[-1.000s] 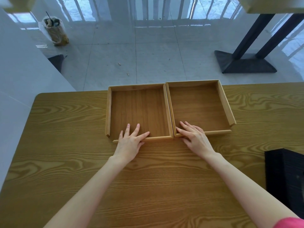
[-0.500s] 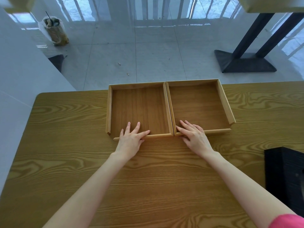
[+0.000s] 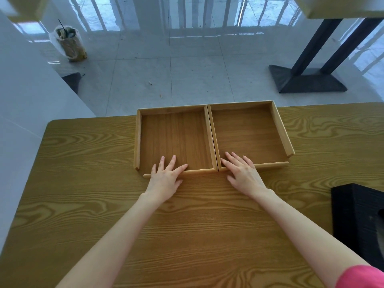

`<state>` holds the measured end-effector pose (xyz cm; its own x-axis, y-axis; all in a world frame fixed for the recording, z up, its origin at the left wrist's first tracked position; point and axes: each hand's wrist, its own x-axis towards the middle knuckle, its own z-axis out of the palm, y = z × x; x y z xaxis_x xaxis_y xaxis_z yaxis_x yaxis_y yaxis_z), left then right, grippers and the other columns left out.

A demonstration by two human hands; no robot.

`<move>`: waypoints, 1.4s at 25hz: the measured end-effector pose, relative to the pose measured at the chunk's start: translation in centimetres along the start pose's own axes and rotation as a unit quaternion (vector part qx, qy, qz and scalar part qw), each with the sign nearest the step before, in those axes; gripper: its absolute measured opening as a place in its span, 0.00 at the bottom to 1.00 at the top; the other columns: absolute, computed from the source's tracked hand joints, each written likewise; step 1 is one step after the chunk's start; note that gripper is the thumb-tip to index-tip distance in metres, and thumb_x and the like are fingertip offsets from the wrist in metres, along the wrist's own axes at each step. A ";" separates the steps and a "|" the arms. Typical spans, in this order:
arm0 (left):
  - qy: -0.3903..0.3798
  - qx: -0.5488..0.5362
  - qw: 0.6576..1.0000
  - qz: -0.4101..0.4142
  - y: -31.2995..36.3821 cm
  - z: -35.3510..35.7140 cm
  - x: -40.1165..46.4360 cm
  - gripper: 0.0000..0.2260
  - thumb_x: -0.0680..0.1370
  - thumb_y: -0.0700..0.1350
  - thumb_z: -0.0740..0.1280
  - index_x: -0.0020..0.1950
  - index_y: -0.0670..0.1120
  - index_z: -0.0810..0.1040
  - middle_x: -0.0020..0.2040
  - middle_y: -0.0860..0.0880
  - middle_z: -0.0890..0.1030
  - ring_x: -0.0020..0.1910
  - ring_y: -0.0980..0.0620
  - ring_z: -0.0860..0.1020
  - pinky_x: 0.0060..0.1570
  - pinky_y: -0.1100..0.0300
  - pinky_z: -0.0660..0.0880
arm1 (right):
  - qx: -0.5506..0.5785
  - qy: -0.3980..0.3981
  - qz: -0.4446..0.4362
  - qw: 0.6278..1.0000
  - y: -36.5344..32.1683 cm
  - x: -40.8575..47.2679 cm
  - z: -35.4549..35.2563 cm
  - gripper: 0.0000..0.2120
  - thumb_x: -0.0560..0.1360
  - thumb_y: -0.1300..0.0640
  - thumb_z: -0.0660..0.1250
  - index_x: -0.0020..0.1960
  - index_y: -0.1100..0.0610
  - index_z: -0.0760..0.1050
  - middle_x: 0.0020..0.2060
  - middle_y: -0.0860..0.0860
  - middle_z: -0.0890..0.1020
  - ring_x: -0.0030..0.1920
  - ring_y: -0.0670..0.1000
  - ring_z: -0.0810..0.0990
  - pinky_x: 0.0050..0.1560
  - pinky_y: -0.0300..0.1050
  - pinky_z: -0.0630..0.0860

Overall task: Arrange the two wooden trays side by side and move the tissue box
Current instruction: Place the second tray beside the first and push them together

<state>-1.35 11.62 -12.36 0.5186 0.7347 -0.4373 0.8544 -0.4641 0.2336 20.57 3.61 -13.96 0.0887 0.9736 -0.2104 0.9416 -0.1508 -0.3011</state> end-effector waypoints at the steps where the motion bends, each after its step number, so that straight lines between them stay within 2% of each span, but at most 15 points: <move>1: -0.009 0.003 1.000 -0.002 0.1 -0.1 -0.2 0.24 0.79 0.49 0.57 0.74 0.55 0.54 0.78 0.46 0.49 0.76 0.40 0.46 0.74 0.42 0.47 | -0.009 -0.013 0.006 1.000 -0.3 -0.1 -0.1 0.27 0.75 0.57 0.60 0.72 0.52 0.56 0.75 0.52 0.57 0.75 0.51 0.51 0.75 0.52 0.46; 6: -0.015 0.008 1.000 -0.008 0.7 -0.6 -2.4 0.27 0.79 0.52 0.57 0.75 0.53 0.50 0.78 0.45 0.50 0.76 0.42 0.47 0.74 0.42 0.46 | -0.010 -0.018 0.038 0.999 -2.2 -1.9 -0.5 0.31 0.76 0.52 0.60 0.73 0.53 0.49 0.75 0.52 0.53 0.75 0.52 0.48 0.74 0.54 0.44; 23: 0.044 0.041 0.997 0.042 3.3 -3.1 -12.5 0.29 0.78 0.55 0.57 0.75 0.50 0.49 0.77 0.45 0.53 0.76 0.44 0.50 0.75 0.44 0.48 | -0.012 0.066 0.048 0.997 -8.2 -12.0 -3.8 0.31 0.76 0.47 0.59 0.73 0.52 0.50 0.75 0.53 0.54 0.75 0.51 0.47 0.74 0.54 0.42; 29: 0.060 0.041 0.995 0.064 5.2 -2.8 -13.8 0.29 0.78 0.55 0.58 0.75 0.48 0.52 0.77 0.45 0.56 0.76 0.46 0.54 0.75 0.45 0.51 | -0.002 0.081 0.070 0.994 -7.4 -14.7 -3.5 0.31 0.76 0.47 0.59 0.73 0.52 0.50 0.75 0.53 0.54 0.75 0.50 0.48 0.74 0.53 0.42; 35: 0.079 0.038 0.994 0.070 9.7 -2.1 -13.6 0.28 0.78 0.55 0.56 0.75 0.48 0.53 0.76 0.45 0.58 0.75 0.46 0.57 0.74 0.47 0.53 | 0.012 0.087 0.077 0.993 -3.8 -17.0 -3.8 0.30 0.76 0.47 0.58 0.73 0.52 0.50 0.75 0.53 0.54 0.75 0.50 0.49 0.74 0.51 0.43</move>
<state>-0.05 -1.84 -2.28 0.6363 0.7256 -0.2618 0.7714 -0.5991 0.2144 16.67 -11.69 -5.72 0.2875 0.9533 -0.0925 0.9050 -0.3020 -0.2997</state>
